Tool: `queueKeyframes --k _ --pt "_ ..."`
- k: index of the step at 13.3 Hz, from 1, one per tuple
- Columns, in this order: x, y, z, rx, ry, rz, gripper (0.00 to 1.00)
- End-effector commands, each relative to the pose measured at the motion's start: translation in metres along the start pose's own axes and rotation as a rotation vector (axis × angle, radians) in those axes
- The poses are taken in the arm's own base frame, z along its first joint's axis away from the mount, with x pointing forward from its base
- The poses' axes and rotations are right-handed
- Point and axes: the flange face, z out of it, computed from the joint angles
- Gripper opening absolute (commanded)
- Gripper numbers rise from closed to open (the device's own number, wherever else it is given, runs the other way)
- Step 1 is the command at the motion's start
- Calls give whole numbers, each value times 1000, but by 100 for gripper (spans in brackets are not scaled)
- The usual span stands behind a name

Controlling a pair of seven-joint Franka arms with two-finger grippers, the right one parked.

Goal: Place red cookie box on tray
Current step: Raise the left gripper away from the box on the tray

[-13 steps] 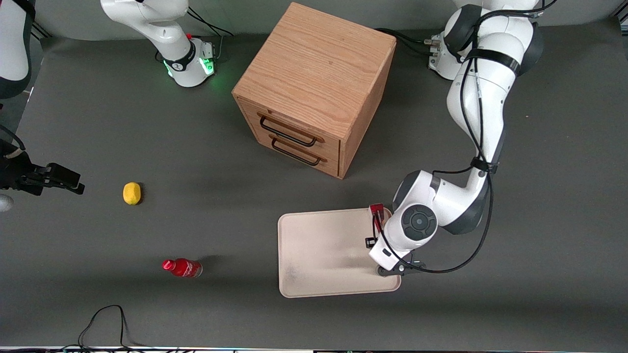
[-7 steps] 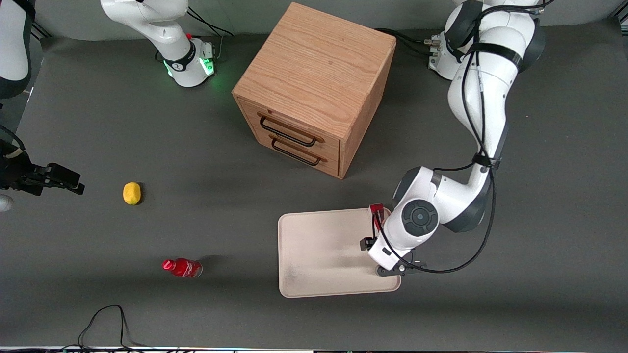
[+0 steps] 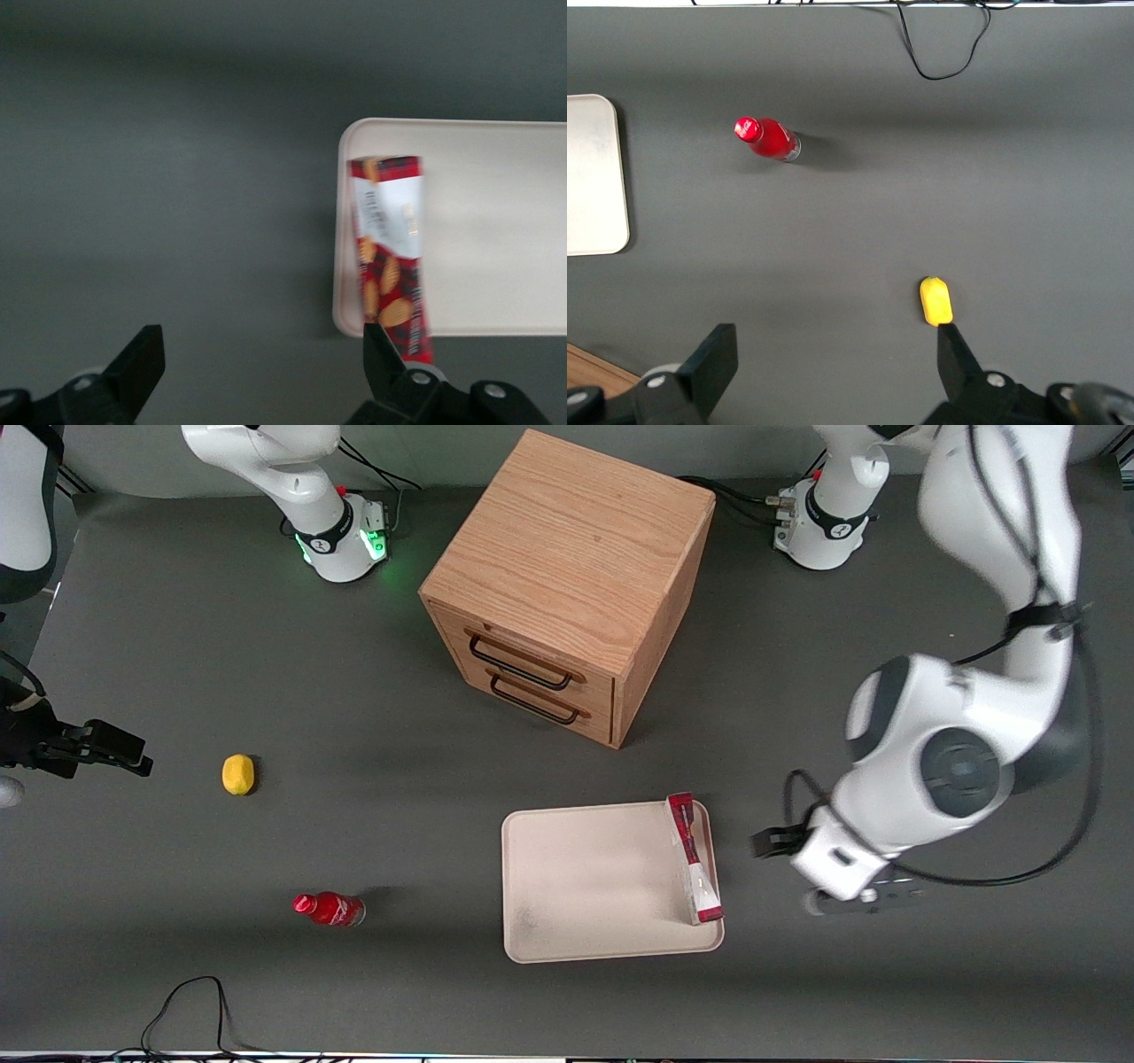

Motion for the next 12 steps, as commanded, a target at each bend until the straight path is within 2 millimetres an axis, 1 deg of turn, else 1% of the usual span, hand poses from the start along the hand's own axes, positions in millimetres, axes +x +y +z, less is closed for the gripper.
queueKeyframes --k 1,3,4,5,7,9,11,12 --pt "-30 -72 -48 31 -40 104 100" --pt "-56 -124 -79 60 -29 128 100" --pt "-72 -144 -93 69 -22 127 100" --pt "-88 -157 -106 79 -14 133 100" --pt "-116 -175 -128 94 1 137 100" --pt "-135 -184 -144 101 -10 139 100" --pt "-148 -189 -160 97 -12 145 100" --pt "-150 -189 -161 95 -17 150 100"
